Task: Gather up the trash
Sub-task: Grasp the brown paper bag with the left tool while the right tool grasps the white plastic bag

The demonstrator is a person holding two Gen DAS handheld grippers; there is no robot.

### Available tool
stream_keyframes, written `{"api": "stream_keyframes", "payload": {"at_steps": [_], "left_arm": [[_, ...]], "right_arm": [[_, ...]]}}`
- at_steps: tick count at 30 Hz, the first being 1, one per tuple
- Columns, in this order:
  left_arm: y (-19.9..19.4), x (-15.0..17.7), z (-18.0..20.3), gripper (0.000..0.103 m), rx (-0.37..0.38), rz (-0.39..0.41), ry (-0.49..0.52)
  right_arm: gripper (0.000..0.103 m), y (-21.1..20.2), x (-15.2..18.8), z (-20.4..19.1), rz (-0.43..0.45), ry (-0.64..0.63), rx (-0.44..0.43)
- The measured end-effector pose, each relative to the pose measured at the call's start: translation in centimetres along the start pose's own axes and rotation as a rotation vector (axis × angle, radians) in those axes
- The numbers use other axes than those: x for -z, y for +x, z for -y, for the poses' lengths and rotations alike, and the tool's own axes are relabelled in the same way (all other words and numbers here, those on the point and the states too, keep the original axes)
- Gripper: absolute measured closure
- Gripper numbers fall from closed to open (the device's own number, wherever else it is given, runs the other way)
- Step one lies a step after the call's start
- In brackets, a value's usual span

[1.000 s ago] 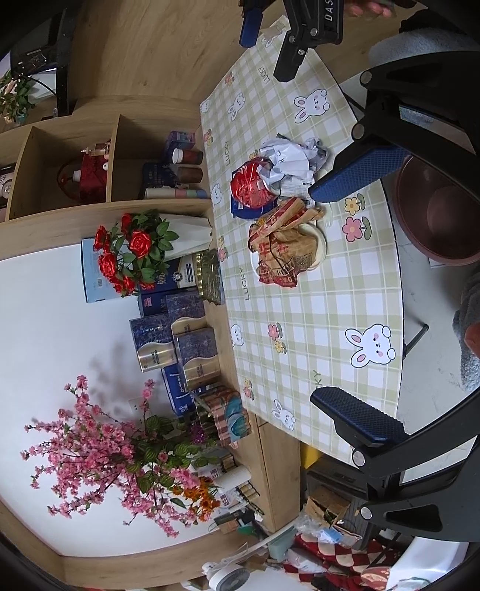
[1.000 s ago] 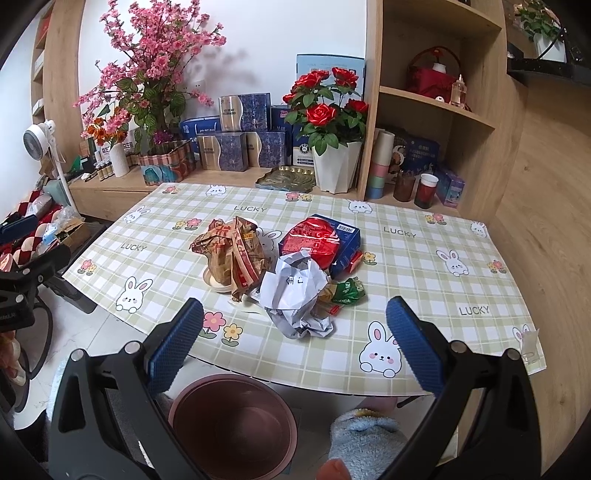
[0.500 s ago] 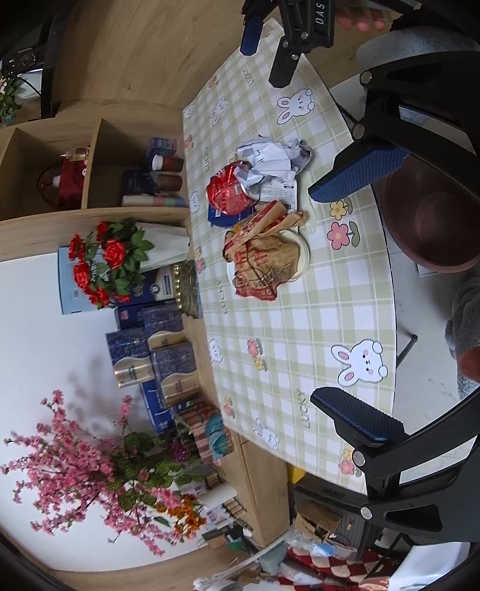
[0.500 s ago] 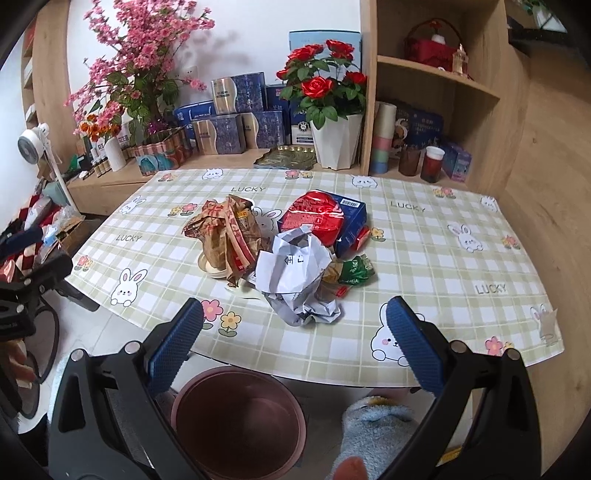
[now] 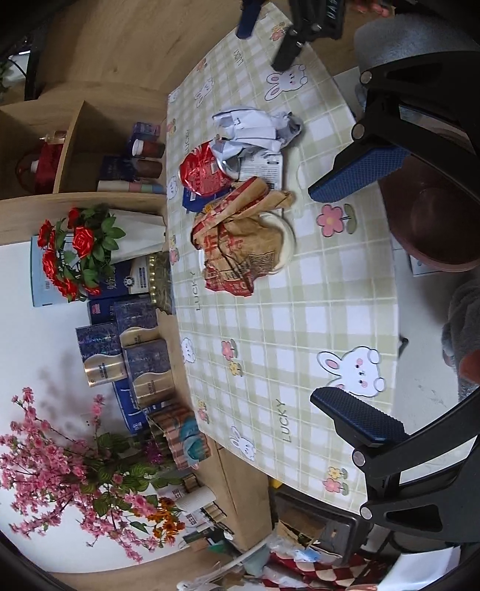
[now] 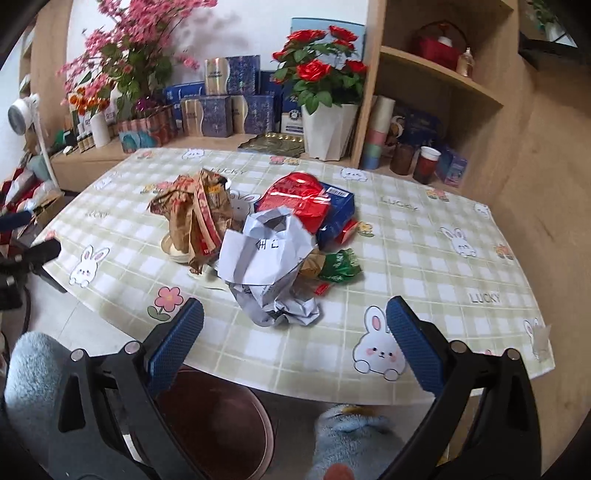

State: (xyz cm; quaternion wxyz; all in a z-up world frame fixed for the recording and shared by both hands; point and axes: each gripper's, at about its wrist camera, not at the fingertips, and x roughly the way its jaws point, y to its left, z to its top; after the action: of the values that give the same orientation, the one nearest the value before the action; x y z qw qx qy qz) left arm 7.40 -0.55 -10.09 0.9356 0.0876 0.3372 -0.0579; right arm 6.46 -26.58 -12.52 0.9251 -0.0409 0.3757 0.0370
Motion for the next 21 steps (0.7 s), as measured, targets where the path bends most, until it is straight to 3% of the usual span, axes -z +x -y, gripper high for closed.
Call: {"api": "stream_keyframes", "payload": {"at_steps": [4, 9, 12, 18, 21], "left_arm": [[0.9, -0.8, -0.3, 0.005, 0.061, 0.025, -0.034], [5.1, -2.8, -0.2, 0.006, 0.211, -0.045, -0.109], [7.6, -4.4, 1.2, 0.006, 0.252, -0.068, -0.108], [13.1, -8.7, 3.6, 0.006, 0.261, -0.112, -0.180], [15.3, -10.2, 4.8, 0.006, 0.209, -0.101, -0.163]], "right_arm": [[0.005, 1.8, 0.2, 0.8, -0.009, 0.050, -0.016], [0.005, 4.2, 0.7, 2.3, -0.026, 0.093, 0.007], [0.005, 5.0, 1.1, 3.2, -0.039, 0.121, -0.009], [0.005, 6.4, 1.7, 3.9, -0.063, 0.137, -0.019], [0.005, 6.7, 1.9, 4.0, -0.071, 0.143, -0.029]]}}
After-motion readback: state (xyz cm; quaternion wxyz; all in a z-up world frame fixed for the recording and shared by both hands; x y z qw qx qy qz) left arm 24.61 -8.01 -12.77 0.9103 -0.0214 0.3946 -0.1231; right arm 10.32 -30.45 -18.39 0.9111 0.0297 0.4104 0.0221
